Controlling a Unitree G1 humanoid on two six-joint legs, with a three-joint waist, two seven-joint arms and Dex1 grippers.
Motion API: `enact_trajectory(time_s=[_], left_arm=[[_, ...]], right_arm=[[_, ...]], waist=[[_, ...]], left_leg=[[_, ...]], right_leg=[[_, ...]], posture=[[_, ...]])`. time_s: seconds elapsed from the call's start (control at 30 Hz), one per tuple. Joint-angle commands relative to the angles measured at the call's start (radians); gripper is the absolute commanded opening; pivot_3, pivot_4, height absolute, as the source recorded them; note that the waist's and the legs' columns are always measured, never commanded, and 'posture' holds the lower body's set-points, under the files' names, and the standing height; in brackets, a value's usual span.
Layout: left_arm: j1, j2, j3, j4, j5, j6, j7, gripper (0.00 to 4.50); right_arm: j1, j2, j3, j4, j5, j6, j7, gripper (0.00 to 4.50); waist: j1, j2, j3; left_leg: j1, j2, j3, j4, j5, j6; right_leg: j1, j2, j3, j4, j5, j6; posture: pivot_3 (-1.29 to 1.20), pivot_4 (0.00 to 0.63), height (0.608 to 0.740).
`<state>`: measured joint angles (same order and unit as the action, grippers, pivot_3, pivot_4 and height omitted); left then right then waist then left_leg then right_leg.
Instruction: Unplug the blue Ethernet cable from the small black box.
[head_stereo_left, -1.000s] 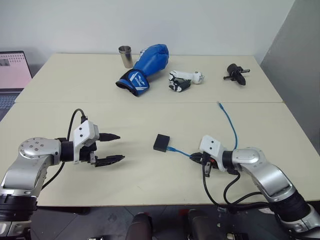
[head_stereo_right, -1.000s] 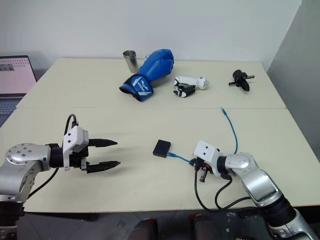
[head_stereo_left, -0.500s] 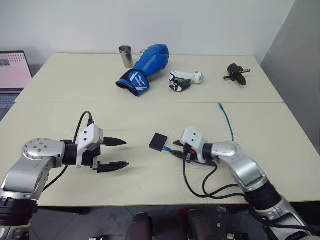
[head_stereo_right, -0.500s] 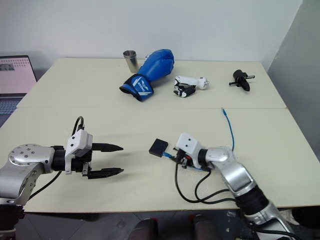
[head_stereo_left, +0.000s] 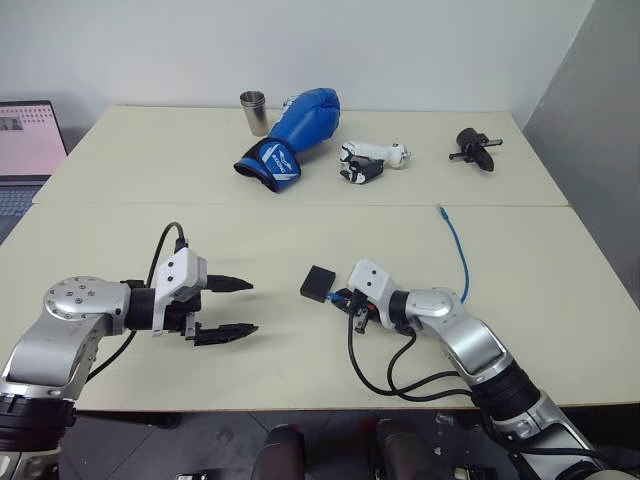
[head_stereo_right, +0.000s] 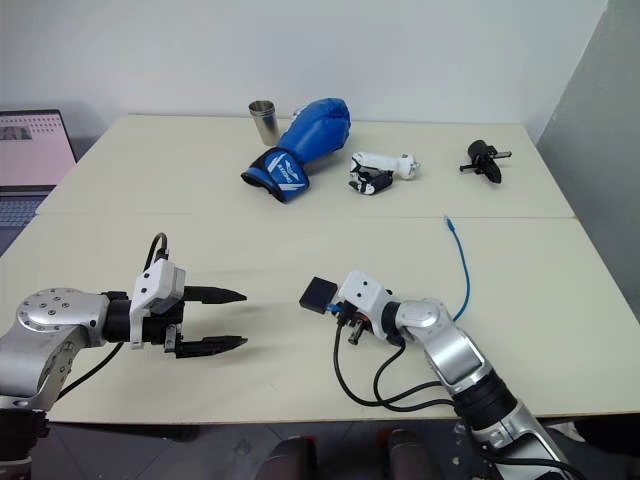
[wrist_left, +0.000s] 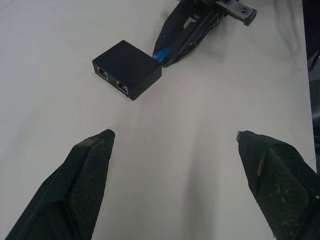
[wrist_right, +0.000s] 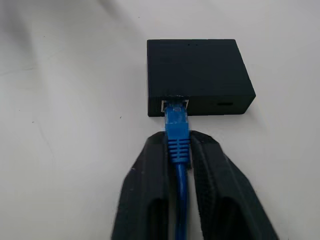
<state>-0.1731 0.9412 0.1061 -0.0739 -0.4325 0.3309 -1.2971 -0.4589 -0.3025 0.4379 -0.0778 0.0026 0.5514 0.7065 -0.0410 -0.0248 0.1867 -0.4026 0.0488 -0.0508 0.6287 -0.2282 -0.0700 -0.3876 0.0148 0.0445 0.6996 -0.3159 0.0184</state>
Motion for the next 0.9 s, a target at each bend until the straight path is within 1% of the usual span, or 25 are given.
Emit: enact_trajectory(time_s=[0.03, 0.1, 0.2, 0.33, 0.47, 0.57, 0.63, 0.9], left_arm=[[-0.026, -0.009, 0.040, 0.015, -0.023, 0.024, 0.031, 4.18], [-0.040, -0.023, 0.048, 0.029, -0.040, 0.051, 0.054, 4.18], [-0.078, -0.040, 0.052, 0.035, -0.103, 0.226, 0.115, 4.18], [-0.125, -0.097, 0.100, 0.041, -0.266, 0.445, 0.159, 4.18], [-0.191, -0.162, 0.141, 0.062, -0.365, 0.563, 0.222, 4.18], [-0.242, -0.202, 0.158, 0.077, -0.416, 0.618, 0.254, 4.18], [-0.264, -0.218, 0.157, 0.080, -0.438, 0.644, 0.262, 4.18], [-0.298, -0.215, 0.109, 0.075, -0.456, 0.687, 0.211, 4.18]], right_arm=[[-0.020, -0.006, 0.010, -0.008, -0.027, -0.030, -0.004, 0.11], [-0.031, -0.015, 0.014, -0.009, -0.044, -0.062, -0.004, 0.11], [-0.064, -0.058, 0.026, -0.019, -0.109, -0.192, -0.006, 0.11], [-0.143, -0.146, 0.058, -0.002, -0.244, -0.502, -0.037, 0.11], [-0.164, -0.164, 0.052, 0.007, -0.264, -0.668, -0.035, 0.11], [-0.160, -0.161, 0.039, 0.003, -0.258, -0.749, -0.029, 0.11], [-0.161, -0.165, 0.034, 0.005, -0.262, -0.792, -0.027, 0.11], [-0.170, -0.163, 0.000, -0.003, -0.228, -0.841, 0.003, 0.11]], waist=[[0.000, 0.000, 0.000], [0.000, 0.000, 0.000], [0.000, 0.000, 0.000], [0.000, 0.000, 0.000], [0.000, 0.000, 0.000], [0.001, 0.000, 0.000], [0.002, 0.000, 0.000], [0.004, 0.000, 0.000]], left_leg=[[0.000, 0.000, 0.000, 0.000, 0.000, 0.000], [0.000, 0.000, 0.000, 0.000, 0.000, 0.000], [-0.001, 0.000, 0.000, 0.000, 0.000, 0.000], [-0.001, 0.000, 0.000, 0.001, 0.000, 0.000], [-0.001, 0.000, -0.001, 0.000, 0.000, 0.000], [-0.001, 0.000, -0.001, 0.001, 0.000, 0.000], [-0.001, -0.001, -0.001, 0.001, 0.000, 0.000], [0.000, -0.001, -0.001, 0.001, 0.000, 0.000]], right_leg=[[0.000, 0.000, 0.000, 0.000, 0.000, 0.000], [0.000, 0.000, 0.000, 0.000, 0.000, 0.000], [0.000, 0.000, 0.000, 0.000, 0.000, 0.000], [-0.001, 0.000, 0.000, 0.000, 0.000, 0.000], [0.000, 0.000, -0.001, 0.000, 0.000, 0.000], [0.000, 0.000, -0.001, 0.000, 0.003, -0.005], [0.000, -0.001, -0.001, 0.000, 0.003, -0.005], [0.001, -0.001, -0.001, 0.001, 0.003, -0.005]], posture=[[0.00, 0.150, 0.740], [0.00, 0.150, 0.740], [0.00, 0.150, 0.740], [0.00, 0.150, 0.740], [0.00, 0.150, 0.740], [0.00, 0.150, 0.740], [0.00, 0.150, 0.740], [0.00, 0.150, 0.740]])
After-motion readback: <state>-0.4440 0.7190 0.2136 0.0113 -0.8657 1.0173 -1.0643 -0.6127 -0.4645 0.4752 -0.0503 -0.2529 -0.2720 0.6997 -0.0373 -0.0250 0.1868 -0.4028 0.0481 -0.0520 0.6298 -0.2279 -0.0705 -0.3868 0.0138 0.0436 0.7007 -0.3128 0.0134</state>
